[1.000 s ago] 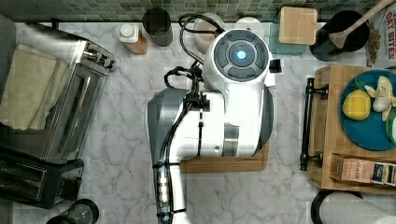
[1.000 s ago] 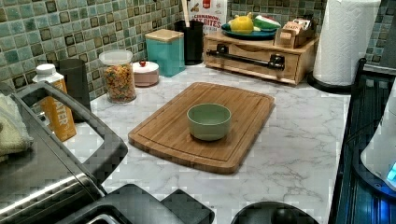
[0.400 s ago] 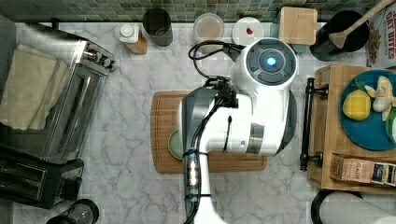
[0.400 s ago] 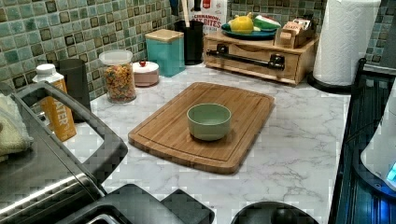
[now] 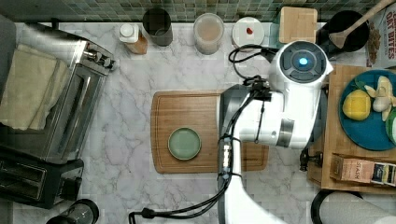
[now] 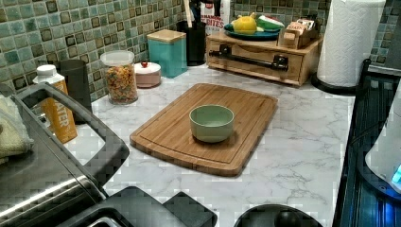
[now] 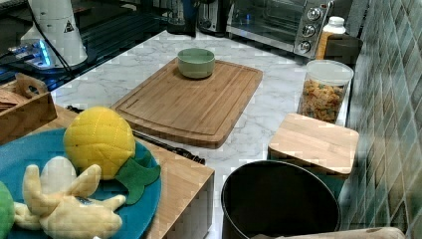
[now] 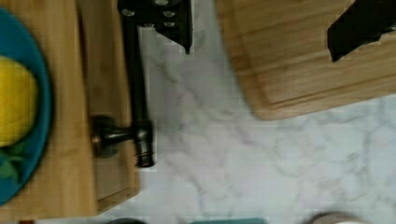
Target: Open the drawer.
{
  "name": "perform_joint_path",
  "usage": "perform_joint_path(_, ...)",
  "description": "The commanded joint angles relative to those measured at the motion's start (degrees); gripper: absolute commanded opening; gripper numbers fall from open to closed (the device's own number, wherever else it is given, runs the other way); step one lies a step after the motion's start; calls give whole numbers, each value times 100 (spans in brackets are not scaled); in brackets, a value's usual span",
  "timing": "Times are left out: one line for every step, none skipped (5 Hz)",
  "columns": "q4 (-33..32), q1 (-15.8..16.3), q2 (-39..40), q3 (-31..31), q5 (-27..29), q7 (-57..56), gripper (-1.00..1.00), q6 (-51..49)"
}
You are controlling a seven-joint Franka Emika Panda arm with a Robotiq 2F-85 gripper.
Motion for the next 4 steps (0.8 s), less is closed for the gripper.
perform_joint_path(-193, -333, 196, -265, -446, -336, 100, 468)
perform_joint_path(-270, -502, 354, -150, -449, -509, 100, 836)
perform_joint_path(-560, -509, 320, -129, -617, -390, 100, 1087)
perform_joint_path(-746, -575, 355, -131, -453, -453, 100, 1348)
